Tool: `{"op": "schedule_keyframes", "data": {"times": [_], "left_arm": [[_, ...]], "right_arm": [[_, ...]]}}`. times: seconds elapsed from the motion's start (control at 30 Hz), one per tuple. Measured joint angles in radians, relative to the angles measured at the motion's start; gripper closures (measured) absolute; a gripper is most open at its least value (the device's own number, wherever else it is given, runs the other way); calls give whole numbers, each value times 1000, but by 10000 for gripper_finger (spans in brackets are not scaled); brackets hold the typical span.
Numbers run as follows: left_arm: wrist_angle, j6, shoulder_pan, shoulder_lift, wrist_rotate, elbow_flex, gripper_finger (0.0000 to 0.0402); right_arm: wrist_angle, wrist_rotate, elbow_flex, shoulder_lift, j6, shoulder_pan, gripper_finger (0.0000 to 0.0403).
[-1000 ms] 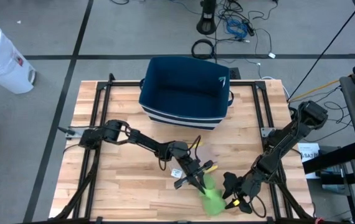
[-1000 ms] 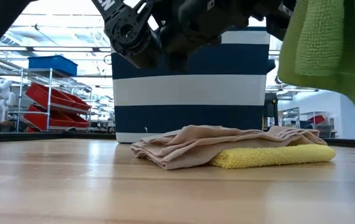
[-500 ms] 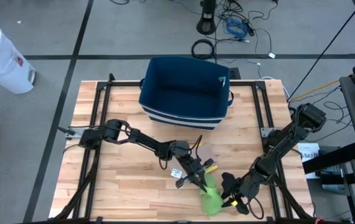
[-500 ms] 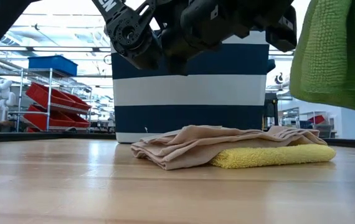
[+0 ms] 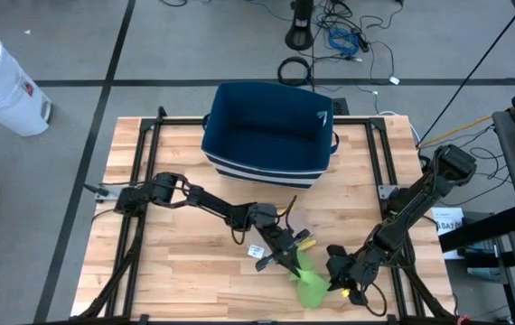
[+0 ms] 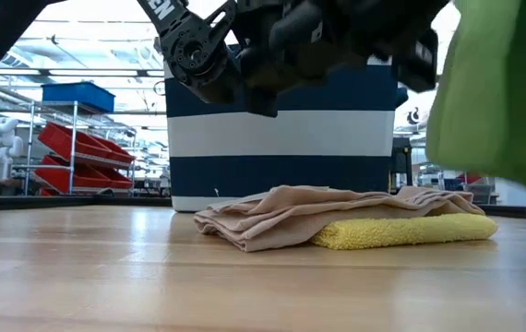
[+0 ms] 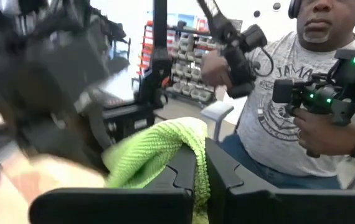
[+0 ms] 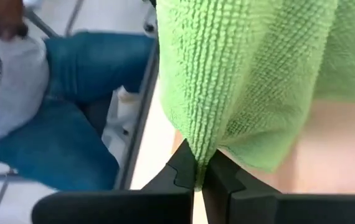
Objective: Fold towel
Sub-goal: Stack the folded green towel on the folded brown towel
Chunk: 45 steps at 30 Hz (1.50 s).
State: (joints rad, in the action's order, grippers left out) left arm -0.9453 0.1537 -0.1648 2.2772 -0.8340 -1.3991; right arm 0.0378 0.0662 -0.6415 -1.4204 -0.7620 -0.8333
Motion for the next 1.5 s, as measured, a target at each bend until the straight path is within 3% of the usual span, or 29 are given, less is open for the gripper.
{"op": "schedule_keyframes", "data": {"times": [0.33, 0.5, 0.67, 0.8, 1.03, 1.33, 1.5], "left_arm": [[96, 114, 54, 0, -124, -41, 390], [241, 8, 79, 0, -134, -113, 390], [531, -135, 122, 0, -117, -244, 390], [857, -327, 145, 0, -9, -389, 390], [1347, -566, 152, 0, 311, -635, 390], [1931, -635, 144, -1, 605, -883, 390], [2087, -580, 142, -2, 678, -914, 390]], "right_arm": [[-325, -10, 0, 290, 62, 0, 402], [-392, 35, 0, 428, 160, 1, 402], [-436, 72, 0, 547, 227, 3, 403], [-453, 105, 0, 616, 282, 3, 403], [-540, 152, 0, 694, 322, 22, 403], [-654, 189, 0, 700, 407, 122, 403], [-670, 198, 0, 698, 494, 202, 403]]}}
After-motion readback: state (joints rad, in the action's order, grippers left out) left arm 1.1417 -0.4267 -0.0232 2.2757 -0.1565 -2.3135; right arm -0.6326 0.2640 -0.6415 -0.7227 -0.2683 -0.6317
